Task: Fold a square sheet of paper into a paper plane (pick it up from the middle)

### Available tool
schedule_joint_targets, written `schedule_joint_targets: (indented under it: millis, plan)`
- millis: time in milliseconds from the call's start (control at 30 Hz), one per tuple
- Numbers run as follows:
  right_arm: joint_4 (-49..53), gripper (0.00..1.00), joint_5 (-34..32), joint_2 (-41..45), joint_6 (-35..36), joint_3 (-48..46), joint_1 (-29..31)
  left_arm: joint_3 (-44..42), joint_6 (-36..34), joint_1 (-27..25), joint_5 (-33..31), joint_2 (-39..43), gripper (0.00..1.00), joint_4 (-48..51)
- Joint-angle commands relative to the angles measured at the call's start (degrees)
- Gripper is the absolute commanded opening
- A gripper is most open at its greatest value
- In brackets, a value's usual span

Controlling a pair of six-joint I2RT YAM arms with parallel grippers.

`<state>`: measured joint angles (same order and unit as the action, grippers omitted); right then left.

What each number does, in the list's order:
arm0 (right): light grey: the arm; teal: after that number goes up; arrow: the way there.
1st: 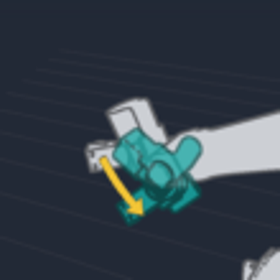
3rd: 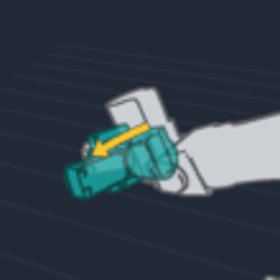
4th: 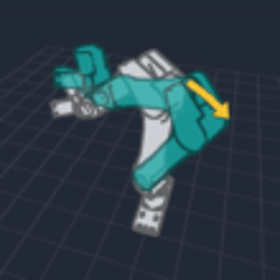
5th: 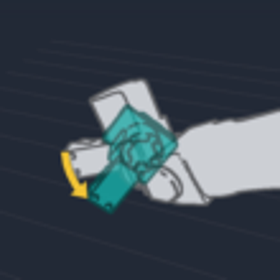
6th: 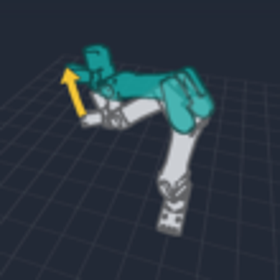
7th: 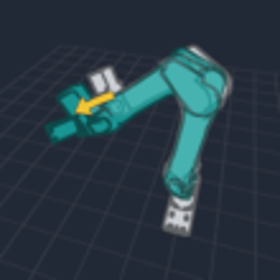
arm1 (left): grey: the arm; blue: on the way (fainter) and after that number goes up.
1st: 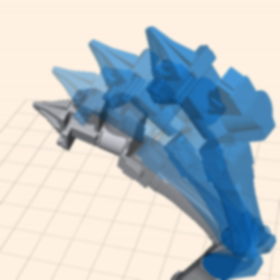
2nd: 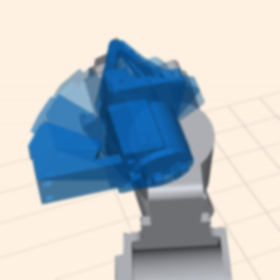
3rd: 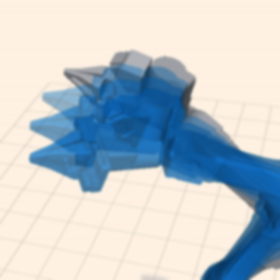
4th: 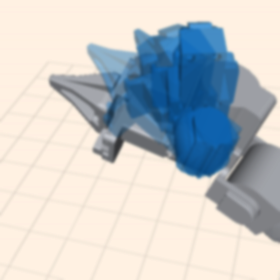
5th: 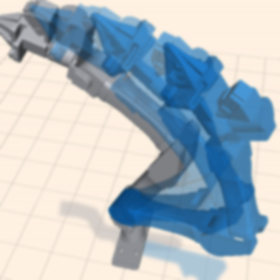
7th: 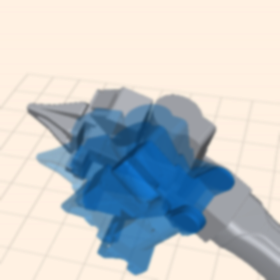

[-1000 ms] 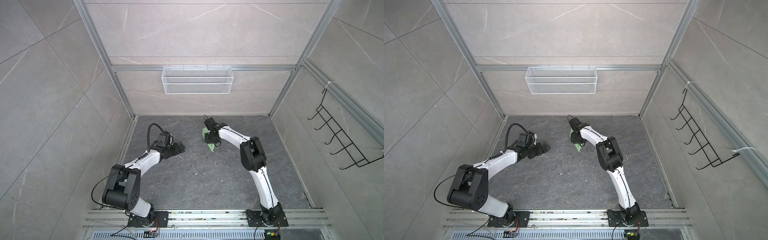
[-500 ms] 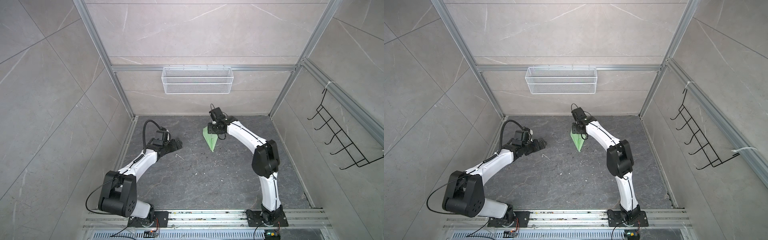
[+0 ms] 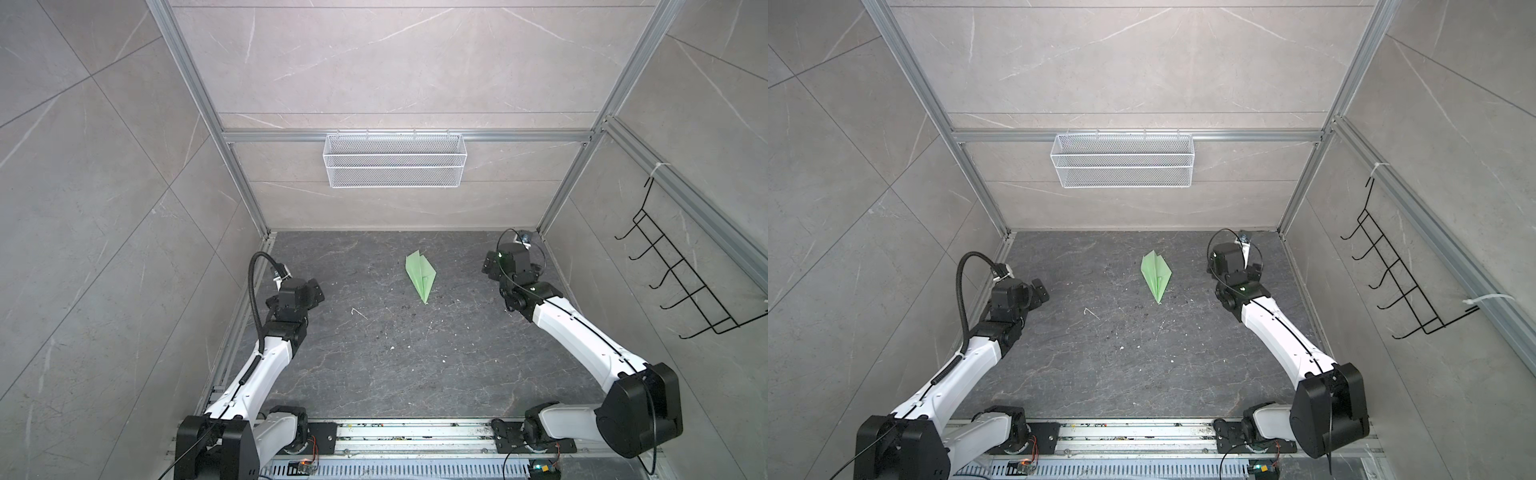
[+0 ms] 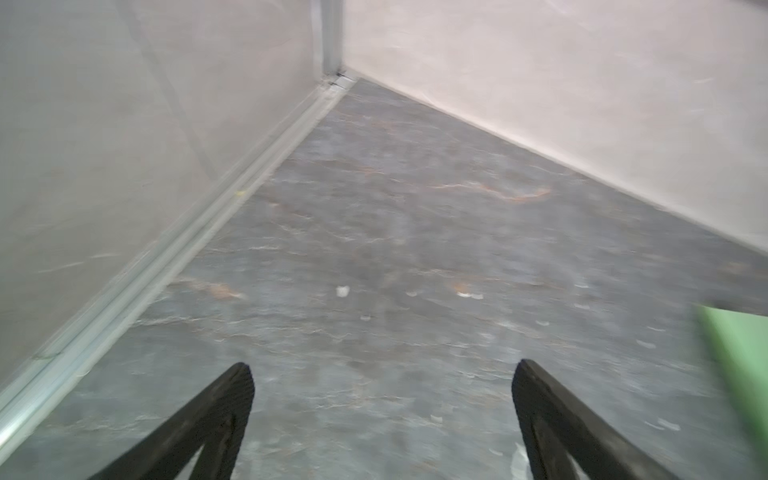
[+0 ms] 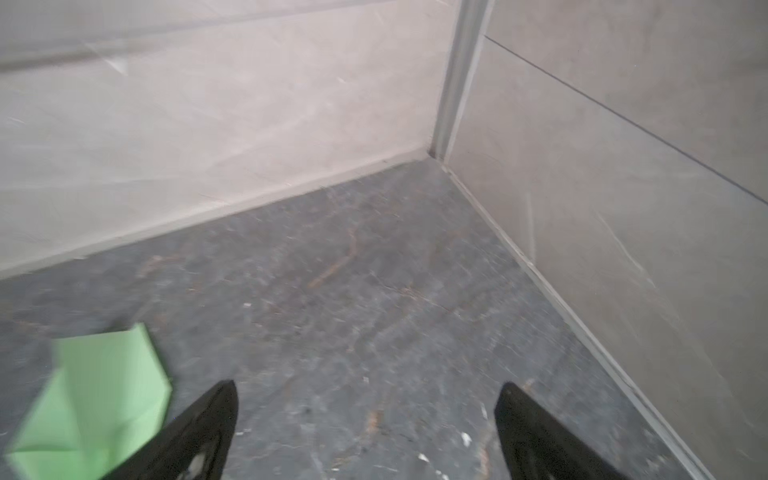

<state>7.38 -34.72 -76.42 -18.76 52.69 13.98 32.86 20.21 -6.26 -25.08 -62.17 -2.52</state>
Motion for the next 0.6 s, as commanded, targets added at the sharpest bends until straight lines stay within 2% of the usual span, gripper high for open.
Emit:
schedule_joint_targets:
  millis: [0, 100, 233, 433, 567]
  plan:
    - [-11.8, 0.99, 1.3, 2.2, 1.7, -9.9, -4.0, -4.9, -7.1, 1.7, -4.7, 0.7, 1.0, -13.0]
    - [-21.7, 0.99, 4.1, 2.0, 4.1, -18.1, -6.4, -7.9, -11.0, 3.2, -1.5, -2.4, 0.99, -19.2]
    - [-32.2, 0.99, 6.8, -0.3, 9.8, -23.6, -6.9, -11.1, -13.9, 5.5, 5.6, -7.3, 0.99, -28.0]
    - [-46.7, 0.99, 19.8, -4.0, 15.1, -29.4, -7.5, -13.7, -16.8, 11.5, 22.6, -14.4, 0.99, -40.3]
    - [-54.5, 0.99, 25.7, -5.2, 17.6, -32.9, -7.4, -15.0, -17.6, 13.1, 28.4, -17.9, 0.99, -46.1]
